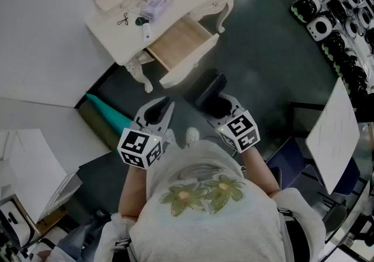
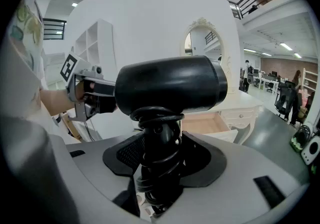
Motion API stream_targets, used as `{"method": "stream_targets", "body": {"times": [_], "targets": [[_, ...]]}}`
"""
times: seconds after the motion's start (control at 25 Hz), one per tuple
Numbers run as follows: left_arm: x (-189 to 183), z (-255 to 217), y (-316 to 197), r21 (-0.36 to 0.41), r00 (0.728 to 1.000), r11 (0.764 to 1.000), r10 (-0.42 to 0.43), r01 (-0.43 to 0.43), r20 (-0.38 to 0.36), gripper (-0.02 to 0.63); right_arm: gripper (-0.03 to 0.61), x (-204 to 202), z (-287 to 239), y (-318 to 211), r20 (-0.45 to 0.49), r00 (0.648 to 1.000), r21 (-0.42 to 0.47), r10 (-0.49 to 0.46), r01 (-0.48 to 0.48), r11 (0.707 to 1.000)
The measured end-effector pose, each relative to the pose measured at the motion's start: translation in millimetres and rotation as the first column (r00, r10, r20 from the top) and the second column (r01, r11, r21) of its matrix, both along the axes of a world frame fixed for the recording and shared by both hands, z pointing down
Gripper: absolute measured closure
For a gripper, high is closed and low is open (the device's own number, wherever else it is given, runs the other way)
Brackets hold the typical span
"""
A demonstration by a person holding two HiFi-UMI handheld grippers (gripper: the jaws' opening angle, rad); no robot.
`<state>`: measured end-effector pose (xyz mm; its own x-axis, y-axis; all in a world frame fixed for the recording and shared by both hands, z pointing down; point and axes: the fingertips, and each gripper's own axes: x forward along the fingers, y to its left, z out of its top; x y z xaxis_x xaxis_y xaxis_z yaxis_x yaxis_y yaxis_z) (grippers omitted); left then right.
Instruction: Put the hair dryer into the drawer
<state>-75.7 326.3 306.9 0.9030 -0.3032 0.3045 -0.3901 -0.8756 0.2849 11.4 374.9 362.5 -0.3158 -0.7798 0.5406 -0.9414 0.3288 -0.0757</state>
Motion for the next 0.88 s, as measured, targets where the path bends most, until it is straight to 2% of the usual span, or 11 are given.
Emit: {"method": "stream_targets", "body": {"times": [0.52,0.88], "targets": [[-1,19,16,-0.016,0.997,0.997,-0.074,0.074,0.003,0.554,0.367,7,15,5,-0.021,0.997,-0.009,-0.078,0.078,0.997],[7,24,-14,-0.026,0.998,0.997,-0.070,0.070,0.012,0.554,0.365,8,15,-25,-0.001,0.994,-0.007,-0.108,0.108,0.994]]}}
